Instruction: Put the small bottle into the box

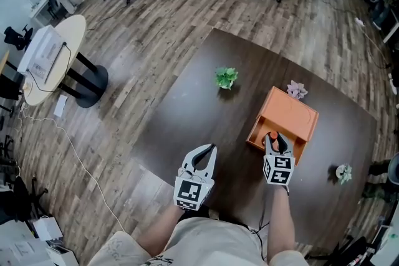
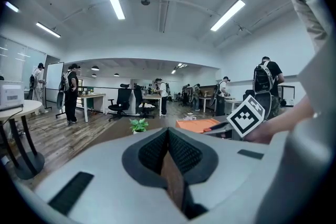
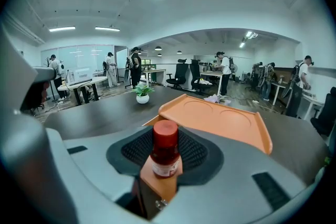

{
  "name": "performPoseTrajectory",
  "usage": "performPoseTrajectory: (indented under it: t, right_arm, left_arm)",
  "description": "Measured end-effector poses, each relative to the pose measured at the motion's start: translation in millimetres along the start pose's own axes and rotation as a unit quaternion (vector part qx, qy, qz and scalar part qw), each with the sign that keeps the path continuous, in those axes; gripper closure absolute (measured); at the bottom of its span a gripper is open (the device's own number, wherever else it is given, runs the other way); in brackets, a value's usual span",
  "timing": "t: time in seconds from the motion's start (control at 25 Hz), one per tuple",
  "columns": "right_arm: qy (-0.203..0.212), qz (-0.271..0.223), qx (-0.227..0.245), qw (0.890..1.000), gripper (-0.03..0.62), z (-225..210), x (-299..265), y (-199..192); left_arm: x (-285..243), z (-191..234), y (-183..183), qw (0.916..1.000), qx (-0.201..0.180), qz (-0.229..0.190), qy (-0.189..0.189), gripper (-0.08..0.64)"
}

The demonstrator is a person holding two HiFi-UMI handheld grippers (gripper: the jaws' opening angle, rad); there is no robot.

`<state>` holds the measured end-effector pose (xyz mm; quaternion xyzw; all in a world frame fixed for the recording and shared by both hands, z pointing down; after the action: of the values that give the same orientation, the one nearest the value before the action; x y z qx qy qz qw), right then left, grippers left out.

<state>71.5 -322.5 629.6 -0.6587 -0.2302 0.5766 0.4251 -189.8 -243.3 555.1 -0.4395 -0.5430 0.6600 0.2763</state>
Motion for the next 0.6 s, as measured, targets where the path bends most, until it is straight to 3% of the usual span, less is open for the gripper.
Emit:
performPoseTrajectory:
  t: [0.6]
  right_arm:
    - [-0.001, 0.014, 0.01, 1.0, 0.445, 6.4, 9.1, -9.0]
  left_arm:
    - [9.6, -4.6, 5.8, 0.9999, -0.009, -0.006, -0.009, 0.557]
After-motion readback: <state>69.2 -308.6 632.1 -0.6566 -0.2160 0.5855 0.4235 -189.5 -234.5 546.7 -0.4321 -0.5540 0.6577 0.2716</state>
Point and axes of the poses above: the fingertips, and each gripper's own axes: x backward along the fingers, z to its left, y out of its top, the point moved 8 cm from there along x, backward along the fingers, and after that the axes turned 4 degrees about z, right-handed, at the moved point
